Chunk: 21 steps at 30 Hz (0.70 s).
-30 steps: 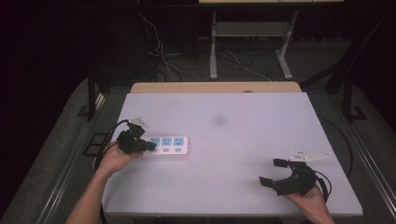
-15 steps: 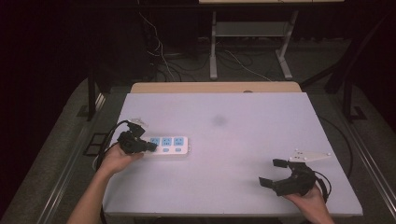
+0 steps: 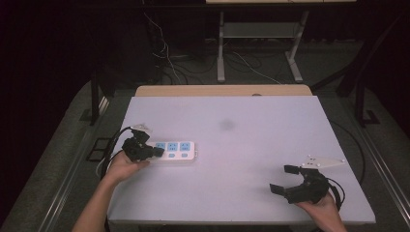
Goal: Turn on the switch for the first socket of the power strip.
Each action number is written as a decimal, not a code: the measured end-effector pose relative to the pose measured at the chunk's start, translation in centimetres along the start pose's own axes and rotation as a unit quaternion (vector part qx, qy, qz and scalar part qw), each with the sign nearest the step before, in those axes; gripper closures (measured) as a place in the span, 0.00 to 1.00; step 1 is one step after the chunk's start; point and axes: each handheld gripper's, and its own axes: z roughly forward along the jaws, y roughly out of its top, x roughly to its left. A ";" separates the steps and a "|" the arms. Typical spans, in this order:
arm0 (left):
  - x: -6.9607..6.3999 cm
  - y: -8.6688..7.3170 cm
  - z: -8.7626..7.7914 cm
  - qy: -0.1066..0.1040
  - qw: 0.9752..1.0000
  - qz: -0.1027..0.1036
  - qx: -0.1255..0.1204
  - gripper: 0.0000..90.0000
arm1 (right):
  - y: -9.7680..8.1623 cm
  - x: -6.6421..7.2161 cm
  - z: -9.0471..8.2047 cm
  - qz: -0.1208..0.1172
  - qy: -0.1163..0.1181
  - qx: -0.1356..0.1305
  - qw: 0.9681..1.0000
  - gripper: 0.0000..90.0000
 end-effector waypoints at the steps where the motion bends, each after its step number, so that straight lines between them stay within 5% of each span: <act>1: -0.1 -0.1 0.0 0.003 1.000 0.002 -0.002 1.00 | 0.0 0.0 0.0 0.000 0.000 -0.001 1.000 0.00; 21: 0.1 -0.4 0.0 -0.001 0.999 -0.028 -0.019 1.00 | 0.1 0.0 -0.1 -0.001 -0.001 -0.003 1.000 0.00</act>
